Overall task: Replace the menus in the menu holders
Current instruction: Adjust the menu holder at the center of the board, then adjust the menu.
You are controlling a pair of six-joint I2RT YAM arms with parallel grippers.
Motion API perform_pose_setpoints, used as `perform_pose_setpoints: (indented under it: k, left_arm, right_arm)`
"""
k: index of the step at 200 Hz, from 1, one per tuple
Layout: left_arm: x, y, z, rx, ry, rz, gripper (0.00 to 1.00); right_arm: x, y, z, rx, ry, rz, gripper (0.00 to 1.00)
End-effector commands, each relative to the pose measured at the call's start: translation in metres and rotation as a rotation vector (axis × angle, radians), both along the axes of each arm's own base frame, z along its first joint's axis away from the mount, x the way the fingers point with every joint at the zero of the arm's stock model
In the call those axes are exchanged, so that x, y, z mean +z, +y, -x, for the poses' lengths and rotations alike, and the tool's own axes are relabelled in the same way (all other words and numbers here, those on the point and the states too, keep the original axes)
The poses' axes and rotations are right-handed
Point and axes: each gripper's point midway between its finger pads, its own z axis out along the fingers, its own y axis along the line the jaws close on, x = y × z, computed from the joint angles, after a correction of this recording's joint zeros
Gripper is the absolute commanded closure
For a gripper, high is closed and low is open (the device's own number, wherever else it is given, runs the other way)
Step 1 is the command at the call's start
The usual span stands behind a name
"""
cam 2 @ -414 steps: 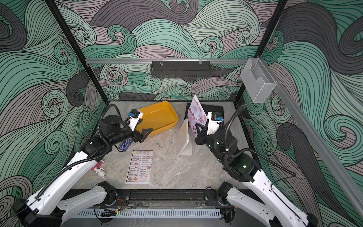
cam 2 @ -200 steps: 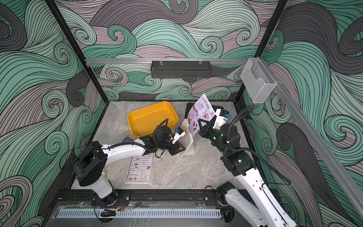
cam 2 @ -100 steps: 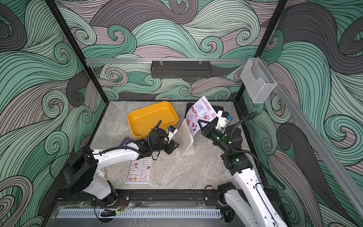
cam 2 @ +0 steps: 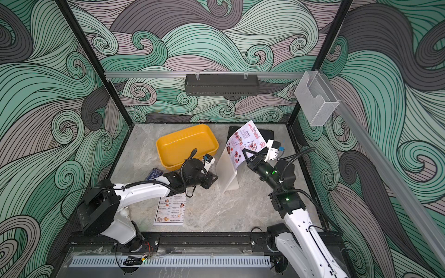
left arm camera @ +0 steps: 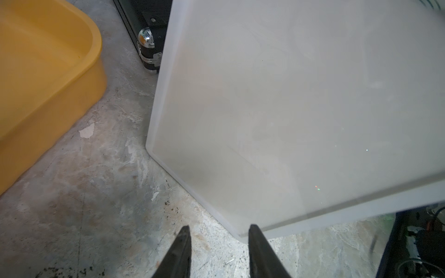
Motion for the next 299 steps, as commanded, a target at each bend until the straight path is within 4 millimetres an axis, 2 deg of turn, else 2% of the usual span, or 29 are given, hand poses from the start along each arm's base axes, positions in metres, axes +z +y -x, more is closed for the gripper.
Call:
perform_pose_setpoints:
  k: [1,38,59,72,103,105,108,133,163,192,204,207,214,220,234,275,293,299]
  left_arm:
    - [0.013,-0.002,-0.003,0.022,-0.025,0.031,0.61]
    - [0.015,-0.002,-0.005,0.029,-0.027,0.033,0.61]
    - [0.021,0.001,-0.007,0.038,-0.049,0.030,0.60]
    - [0.033,0.005,-0.011,0.042,-0.084,0.019,0.58]
    - [0.083,0.013,-0.019,-0.085,-0.145,0.055,0.49]
    - [0.096,0.014,-0.018,-0.097,-0.165,0.074,0.48]
    - [0.106,0.015,-0.018,-0.116,-0.175,0.087,0.46]
    - [0.169,0.018,-0.015,-0.277,-0.260,0.166,0.34]
    - [0.229,0.011,0.000,-0.467,-0.386,0.244,0.17]
    - [0.258,0.006,0.015,-0.612,-0.408,0.306,0.08]
    - [0.263,0.003,0.031,-0.698,-0.379,0.338,0.07]
    - [0.256,-0.001,0.029,-0.719,-0.345,0.344,0.07]
    - [0.253,-0.004,0.036,-0.768,-0.311,0.366,0.07]
    - [0.252,-0.005,0.042,-0.805,-0.288,0.385,0.09]
    - [0.248,-0.007,0.050,-0.854,-0.238,0.415,0.19]
    - [0.247,-0.010,0.057,-0.905,-0.177,0.465,0.76]
    - [0.250,-0.010,0.057,-0.913,-0.183,0.472,0.98]
    - [0.250,-0.010,0.058,-0.914,-0.184,0.473,1.00]
  right_arm:
    - [0.009,-0.003,0.000,-0.004,-0.042,-0.035,1.00]
    - [-0.006,-0.013,-0.001,-0.054,-0.023,-0.013,1.00]
    - [-0.005,-0.013,0.001,-0.038,-0.034,-0.012,1.00]
    - [-0.002,-0.011,0.005,-0.014,-0.060,0.014,1.00]
    - [0.026,0.009,0.029,0.157,-0.251,0.210,1.00]
    - [0.028,0.011,0.031,0.171,-0.266,0.224,1.00]
    - [0.031,0.013,0.035,0.195,-0.290,0.242,1.00]
    - [0.048,0.026,0.064,0.330,-0.457,0.392,1.00]
    - [0.051,0.035,0.086,0.452,-0.540,0.504,1.00]
    - [0.055,0.041,0.105,0.550,-0.584,0.530,1.00]
    - [0.059,0.043,0.112,0.580,-0.604,0.518,1.00]
    - [0.060,0.044,0.113,0.589,-0.609,0.515,1.00]
    - [0.063,0.044,0.114,0.592,-0.616,0.512,1.00]
    - [0.064,0.044,0.114,0.591,-0.613,0.511,1.00]
    - [0.067,0.044,0.114,0.589,-0.619,0.510,1.00]
    - [0.075,0.044,0.105,0.560,-0.606,0.462,1.00]
    - [0.070,0.043,0.099,0.541,-0.573,0.464,1.00]
    - [0.068,0.042,0.097,0.532,-0.560,0.469,1.00]
